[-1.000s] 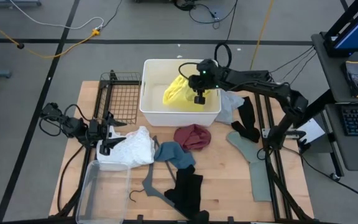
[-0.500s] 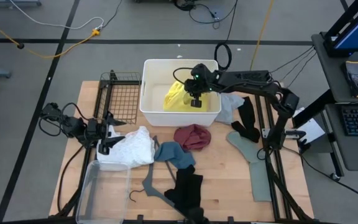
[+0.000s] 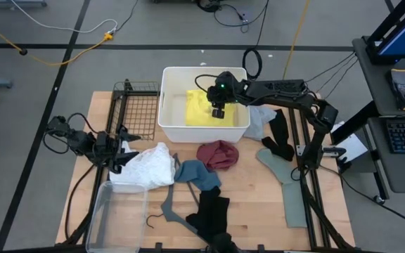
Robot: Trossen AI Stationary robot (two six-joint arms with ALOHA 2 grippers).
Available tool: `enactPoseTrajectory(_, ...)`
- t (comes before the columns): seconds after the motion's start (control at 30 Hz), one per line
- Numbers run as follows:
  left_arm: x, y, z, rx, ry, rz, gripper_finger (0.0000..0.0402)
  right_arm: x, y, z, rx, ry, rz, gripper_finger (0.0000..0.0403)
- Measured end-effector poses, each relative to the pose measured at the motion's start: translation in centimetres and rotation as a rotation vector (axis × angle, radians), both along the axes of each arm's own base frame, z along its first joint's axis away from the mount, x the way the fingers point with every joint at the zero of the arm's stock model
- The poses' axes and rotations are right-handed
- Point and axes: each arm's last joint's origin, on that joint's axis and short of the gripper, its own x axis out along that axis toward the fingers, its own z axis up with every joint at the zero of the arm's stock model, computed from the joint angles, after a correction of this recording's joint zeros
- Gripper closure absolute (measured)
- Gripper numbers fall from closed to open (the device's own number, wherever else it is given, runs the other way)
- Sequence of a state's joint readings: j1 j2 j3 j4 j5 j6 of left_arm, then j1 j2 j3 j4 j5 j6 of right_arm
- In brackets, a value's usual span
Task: Pick & Place Cloths
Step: Put the yellow shirt into the white bin, then put the white shirt into the white bin
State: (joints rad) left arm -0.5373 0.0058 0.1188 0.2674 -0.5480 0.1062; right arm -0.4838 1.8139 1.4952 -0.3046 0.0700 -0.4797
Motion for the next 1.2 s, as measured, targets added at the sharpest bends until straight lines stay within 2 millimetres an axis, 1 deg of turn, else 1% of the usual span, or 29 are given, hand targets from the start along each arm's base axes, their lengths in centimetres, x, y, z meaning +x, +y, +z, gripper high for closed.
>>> enactPoseTrajectory(0.07,-0.1,0.1,0.3,0.003,-0.029,0.007,0.0119,0.1,0.5,0.4,-0.027,0.004,-0.012,0.0244)
enactPoseTrajectory(0.17,-0.3,0.2,0.7,0.007,-0.072,0.019,0.0119,0.3,1.8,1.7,-0.082,-0.025,-0.009,0.0230)
enactPoseTrajectory(0.23,-0.4,0.3,1.0,0.008,-0.104,0.029,0.0119,0.2,3.0,3.0,-0.097,-0.062,0.006,0.0227)
enactPoseTrajectory(0.33,-0.5,0.3,1.3,0.026,-0.124,0.042,0.0119,-0.1,5.0,5.6,-0.114,-0.177,0.030,0.0230)
enactPoseTrajectory(0.47,-0.5,0.3,1.3,0.031,-0.125,0.045,0.0119,-1.4,7.7,9.2,-0.101,-0.318,0.053,0.0241)
enactPoseTrajectory(0.57,-0.5,0.3,1.3,0.012,-0.126,0.037,0.0119,-3.0,9.6,11.8,-0.083,-0.411,0.068,0.0247)
enactPoseTrajectory(0.7,-0.5,0.3,1.3,-0.010,-0.133,0.012,0.0119,-5.4,11.5,14.8,-0.052,-0.528,0.079,0.0249)
enactPoseTrajectory(0.8,-0.5,0.3,1.3,-0.026,-0.133,0.012,0.0119,-7.2,12.5,16.5,-0.022,-0.596,0.085,0.0248)
enactPoseTrajectory(0.9,-0.5,0.4,1.2,-0.058,-0.117,0.055,0.0119,-9.1,13.2,17.6,0.022,-0.625,0.075,0.0250)
enactPoseTrajectory(1.0,-0.2,0.4,1.3,-0.075,-0.103,0.099,0.0119,-11.0,13.8,18.0,0.080,-0.605,0.054,0.0254)
enactPoseTrajectory(1.1,0.4,0.1,1.7,-0.072,-0.071,0.128,0.0119,-12.5,14.1,17.8,0.129,-0.587,0.029,0.0254)
enactPoseTrajectory(1.2,1.0,-0.2,2.7,-0.088,-0.031,0.156,0.0119,-13.7,14.3,17.1,0.147,-0.595,0.027,0.0253)
